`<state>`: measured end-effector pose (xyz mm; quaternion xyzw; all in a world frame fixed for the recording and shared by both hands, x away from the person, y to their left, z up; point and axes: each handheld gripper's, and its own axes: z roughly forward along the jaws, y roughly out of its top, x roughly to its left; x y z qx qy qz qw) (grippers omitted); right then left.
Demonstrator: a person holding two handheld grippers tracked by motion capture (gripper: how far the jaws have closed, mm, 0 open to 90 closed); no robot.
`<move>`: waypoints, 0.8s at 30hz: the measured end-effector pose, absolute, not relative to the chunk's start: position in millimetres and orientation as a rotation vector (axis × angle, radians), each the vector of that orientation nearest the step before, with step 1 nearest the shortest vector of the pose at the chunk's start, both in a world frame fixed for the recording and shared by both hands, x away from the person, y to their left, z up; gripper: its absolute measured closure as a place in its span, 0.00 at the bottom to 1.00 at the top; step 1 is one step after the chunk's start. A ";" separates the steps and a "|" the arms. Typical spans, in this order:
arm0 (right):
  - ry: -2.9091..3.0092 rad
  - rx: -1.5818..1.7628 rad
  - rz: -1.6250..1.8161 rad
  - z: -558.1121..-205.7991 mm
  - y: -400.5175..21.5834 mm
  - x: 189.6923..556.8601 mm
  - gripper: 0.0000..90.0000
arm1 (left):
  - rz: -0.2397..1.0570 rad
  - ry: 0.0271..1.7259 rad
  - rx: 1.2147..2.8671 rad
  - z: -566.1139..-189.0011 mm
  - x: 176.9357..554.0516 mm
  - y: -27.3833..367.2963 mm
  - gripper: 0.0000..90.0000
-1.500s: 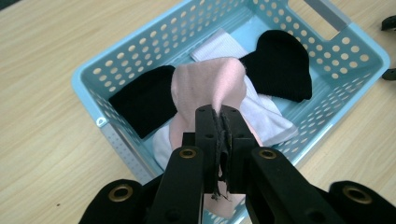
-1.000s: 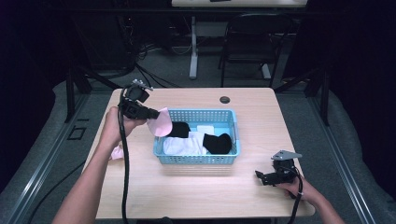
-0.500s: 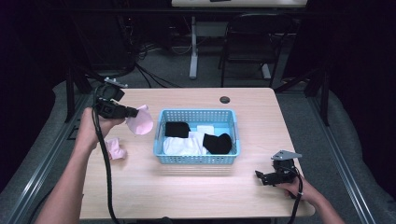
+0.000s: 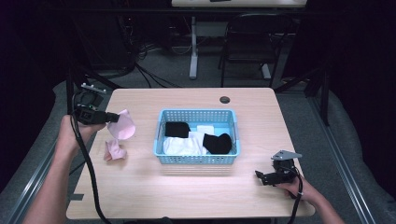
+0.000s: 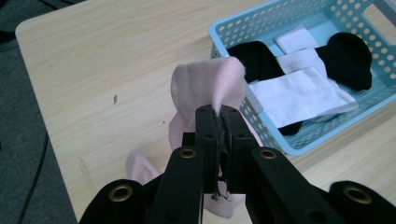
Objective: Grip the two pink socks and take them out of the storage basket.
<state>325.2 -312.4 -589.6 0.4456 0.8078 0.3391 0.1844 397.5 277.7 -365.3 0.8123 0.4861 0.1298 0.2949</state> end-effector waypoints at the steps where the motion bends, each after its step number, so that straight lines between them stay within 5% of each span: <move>1: 2.277 1.256 0.957 -589.7 -312.4 325.3 0.00 | 0.344 1.298 2.162 -366.9 397.1 280.1 0.96; 24: 2.277 1.257 0.956 -589.6 -312.4 325.3 0.00 | 0.260 1.420 2.157 -429.5 393.3 305.1 0.96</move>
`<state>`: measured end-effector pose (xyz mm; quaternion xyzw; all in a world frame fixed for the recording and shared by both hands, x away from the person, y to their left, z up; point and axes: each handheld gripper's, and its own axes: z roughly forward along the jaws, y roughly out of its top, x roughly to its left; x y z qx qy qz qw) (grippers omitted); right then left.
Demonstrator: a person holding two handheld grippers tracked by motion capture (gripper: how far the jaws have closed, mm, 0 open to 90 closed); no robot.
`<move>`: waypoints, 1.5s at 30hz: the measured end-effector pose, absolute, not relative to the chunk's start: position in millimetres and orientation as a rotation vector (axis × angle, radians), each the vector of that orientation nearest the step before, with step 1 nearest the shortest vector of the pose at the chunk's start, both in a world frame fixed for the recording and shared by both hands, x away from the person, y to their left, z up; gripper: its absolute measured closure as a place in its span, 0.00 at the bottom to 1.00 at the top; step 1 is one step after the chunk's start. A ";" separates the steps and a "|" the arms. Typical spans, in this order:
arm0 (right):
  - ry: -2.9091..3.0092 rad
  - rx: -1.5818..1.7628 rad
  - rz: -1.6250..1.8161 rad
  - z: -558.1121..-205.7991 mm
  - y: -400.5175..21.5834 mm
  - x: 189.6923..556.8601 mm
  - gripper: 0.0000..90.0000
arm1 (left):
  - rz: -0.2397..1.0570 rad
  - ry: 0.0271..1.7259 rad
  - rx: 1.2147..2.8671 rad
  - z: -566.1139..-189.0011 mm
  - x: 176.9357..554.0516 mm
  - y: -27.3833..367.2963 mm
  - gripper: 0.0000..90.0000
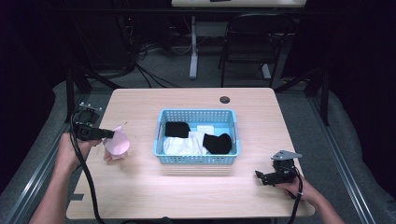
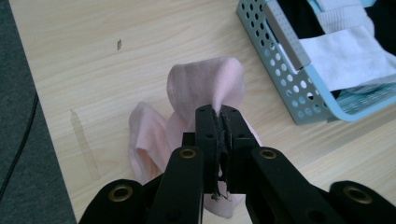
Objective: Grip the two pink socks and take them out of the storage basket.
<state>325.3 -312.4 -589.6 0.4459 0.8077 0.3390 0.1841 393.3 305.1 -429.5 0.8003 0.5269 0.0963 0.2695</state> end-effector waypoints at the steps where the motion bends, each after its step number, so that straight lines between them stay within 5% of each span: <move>1: 2.278 1.257 0.955 -589.6 -312.4 325.3 0.00 | 0.259 1.433 2.161 -435.6 394.6 305.9 0.96; 34: 2.276 1.256 0.956 -589.7 -312.4 325.2 0.00 | 0.178 1.517 2.232 -517.3 414.4 287.6 0.90; 37: 2.276 1.257 0.956 -589.6 -312.3 325.2 0.00 | 0.187 1.518 2.223 -515.0 413.1 286.5 0.81; 45: 2.275 1.258 0.956 -589.7 -312.3 325.1 0.00 | 0.314 1.530 2.136 -488.3 395.3 290.7 0.19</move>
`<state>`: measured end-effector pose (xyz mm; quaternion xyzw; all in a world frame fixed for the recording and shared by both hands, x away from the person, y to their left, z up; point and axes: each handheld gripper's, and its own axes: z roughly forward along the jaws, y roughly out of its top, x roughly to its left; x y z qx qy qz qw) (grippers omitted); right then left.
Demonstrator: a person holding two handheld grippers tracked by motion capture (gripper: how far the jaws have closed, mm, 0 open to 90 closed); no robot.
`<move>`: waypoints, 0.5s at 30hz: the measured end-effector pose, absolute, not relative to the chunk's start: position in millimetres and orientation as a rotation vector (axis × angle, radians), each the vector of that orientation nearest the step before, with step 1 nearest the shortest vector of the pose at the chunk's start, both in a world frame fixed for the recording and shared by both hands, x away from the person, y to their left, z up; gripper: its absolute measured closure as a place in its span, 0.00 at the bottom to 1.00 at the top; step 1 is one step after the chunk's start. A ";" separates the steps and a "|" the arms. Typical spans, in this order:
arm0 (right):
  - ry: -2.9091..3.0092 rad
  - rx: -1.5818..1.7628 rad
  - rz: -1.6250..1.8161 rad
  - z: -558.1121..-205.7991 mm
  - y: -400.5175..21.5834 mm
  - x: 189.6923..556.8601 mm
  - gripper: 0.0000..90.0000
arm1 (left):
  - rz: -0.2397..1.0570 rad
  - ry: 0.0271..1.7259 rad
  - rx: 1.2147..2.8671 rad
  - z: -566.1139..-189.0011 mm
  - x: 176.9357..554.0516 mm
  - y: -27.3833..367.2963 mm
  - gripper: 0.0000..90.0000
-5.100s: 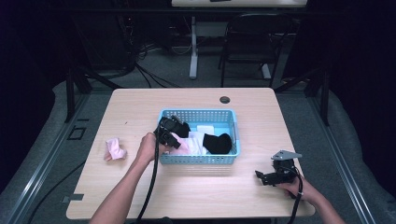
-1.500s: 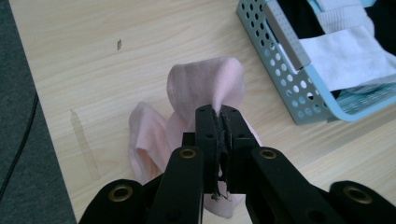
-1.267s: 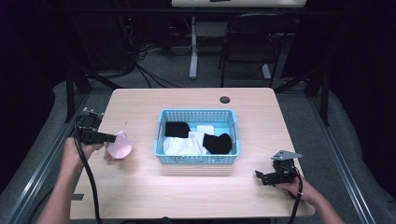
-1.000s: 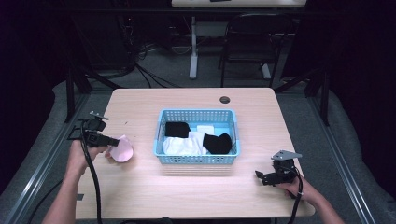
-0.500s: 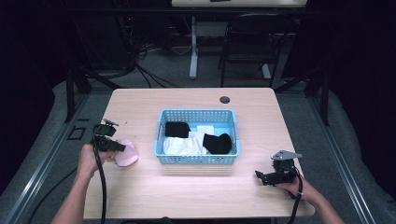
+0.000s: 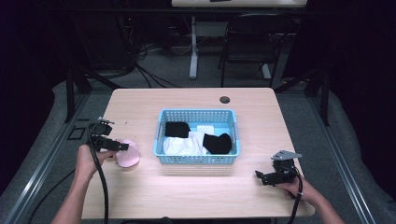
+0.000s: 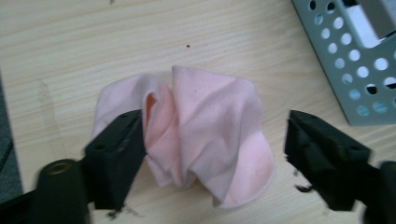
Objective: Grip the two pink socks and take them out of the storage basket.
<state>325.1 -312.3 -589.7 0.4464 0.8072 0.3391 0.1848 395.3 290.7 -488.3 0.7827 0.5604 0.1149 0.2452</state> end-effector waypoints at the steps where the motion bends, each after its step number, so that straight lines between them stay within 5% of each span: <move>1: 2.275 1.258 0.956 -589.6 -312.3 325.1 0.00 | 0.330 1.521 2.127 -484.4 391.5 291.6 0.16; 8: 2.274 1.259 0.955 -589.6 -312.2 325.0 0.00 | 0.417 1.512 2.087 -474.5 360.9 295.4 0.00; 15: 2.274 1.259 0.955 -589.6 -312.2 325.0 0.00 | 0.433 1.531 2.043 -487.7 332.6 303.1 0.00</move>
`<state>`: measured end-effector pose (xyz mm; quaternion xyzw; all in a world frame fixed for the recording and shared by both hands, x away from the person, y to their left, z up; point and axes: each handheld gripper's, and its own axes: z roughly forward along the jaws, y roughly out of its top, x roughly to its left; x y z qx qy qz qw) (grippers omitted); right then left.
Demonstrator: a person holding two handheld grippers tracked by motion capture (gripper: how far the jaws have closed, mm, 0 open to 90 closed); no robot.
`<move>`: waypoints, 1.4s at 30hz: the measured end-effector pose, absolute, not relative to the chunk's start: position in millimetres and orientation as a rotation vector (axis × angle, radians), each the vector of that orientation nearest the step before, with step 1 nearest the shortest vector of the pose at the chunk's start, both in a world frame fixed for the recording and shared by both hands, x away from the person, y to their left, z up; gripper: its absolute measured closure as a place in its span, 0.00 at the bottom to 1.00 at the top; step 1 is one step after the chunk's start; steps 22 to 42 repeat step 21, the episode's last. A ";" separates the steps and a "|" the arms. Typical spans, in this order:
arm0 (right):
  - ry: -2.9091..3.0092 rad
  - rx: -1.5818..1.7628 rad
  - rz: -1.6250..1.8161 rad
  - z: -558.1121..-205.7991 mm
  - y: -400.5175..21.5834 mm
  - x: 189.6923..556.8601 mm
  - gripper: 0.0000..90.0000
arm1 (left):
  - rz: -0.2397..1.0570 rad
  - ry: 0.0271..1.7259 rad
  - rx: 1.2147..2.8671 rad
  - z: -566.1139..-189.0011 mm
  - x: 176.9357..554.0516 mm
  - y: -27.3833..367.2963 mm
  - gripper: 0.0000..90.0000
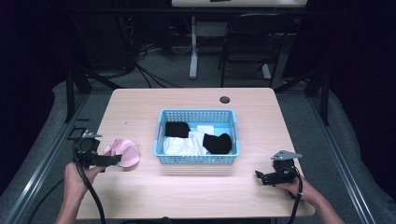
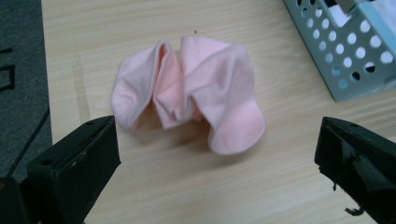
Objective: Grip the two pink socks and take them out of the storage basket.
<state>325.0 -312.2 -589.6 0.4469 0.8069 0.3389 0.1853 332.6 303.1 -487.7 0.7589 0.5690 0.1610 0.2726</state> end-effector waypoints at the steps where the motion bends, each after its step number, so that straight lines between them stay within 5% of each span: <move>1: 2.274 1.259 0.955 -589.6 -312.2 325.0 0.00 | 0.444 1.538 2.031 -491.1 328.6 303.7 0.00; 20: 2.273 1.260 0.954 -589.6 -312.1 324.9 0.00 | 0.458 1.573 2.062 -539.0 295.4 311.2 0.00; 42: 2.273 1.260 0.954 -589.6 -312.1 324.9 0.00 | 0.458 1.573 2.062 -539.0 295.4 311.2 0.00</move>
